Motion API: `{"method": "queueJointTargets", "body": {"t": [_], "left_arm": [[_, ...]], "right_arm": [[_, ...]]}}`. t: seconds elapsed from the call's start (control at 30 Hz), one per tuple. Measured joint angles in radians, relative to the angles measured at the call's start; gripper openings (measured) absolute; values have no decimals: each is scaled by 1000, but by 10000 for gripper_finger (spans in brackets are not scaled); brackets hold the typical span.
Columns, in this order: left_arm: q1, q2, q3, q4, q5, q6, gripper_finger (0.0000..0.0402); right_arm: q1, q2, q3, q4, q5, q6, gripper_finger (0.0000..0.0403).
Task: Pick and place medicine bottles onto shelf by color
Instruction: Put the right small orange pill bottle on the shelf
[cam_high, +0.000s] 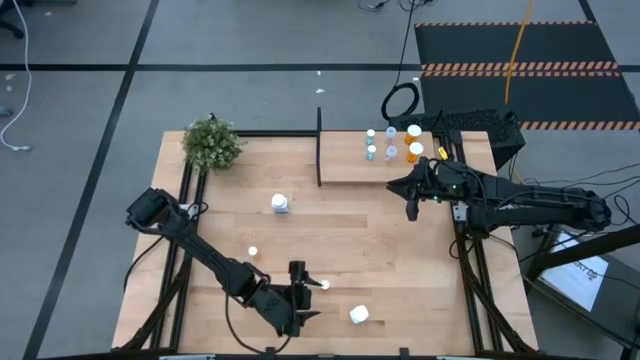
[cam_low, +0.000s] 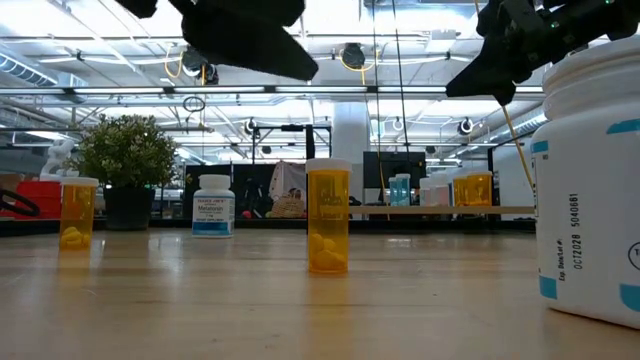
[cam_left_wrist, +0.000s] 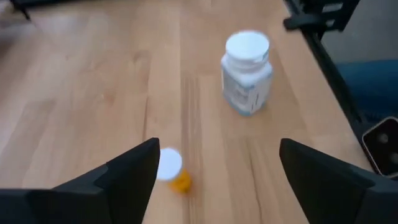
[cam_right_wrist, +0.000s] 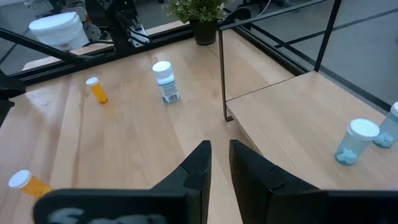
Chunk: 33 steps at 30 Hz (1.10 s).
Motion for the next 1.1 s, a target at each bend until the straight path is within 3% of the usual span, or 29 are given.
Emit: {"method": "queueJointTargets", "body": {"t": [0.23,0.47,0.67,1.1], "left_arm": [[49,0,91,-268,32,-53,327],[87,32,92,-238,119,-33,302],[113,78,92,-158,112,-9,299],[143,79,92,-191,137,-80,298]], "right_arm": [[0,0,0,0,2,-3,50],[0,0,0,0,2,-4,50],[0,0,-1,-1,2,-4,50],[0,0,-1,-1,3,-30,50]]}}
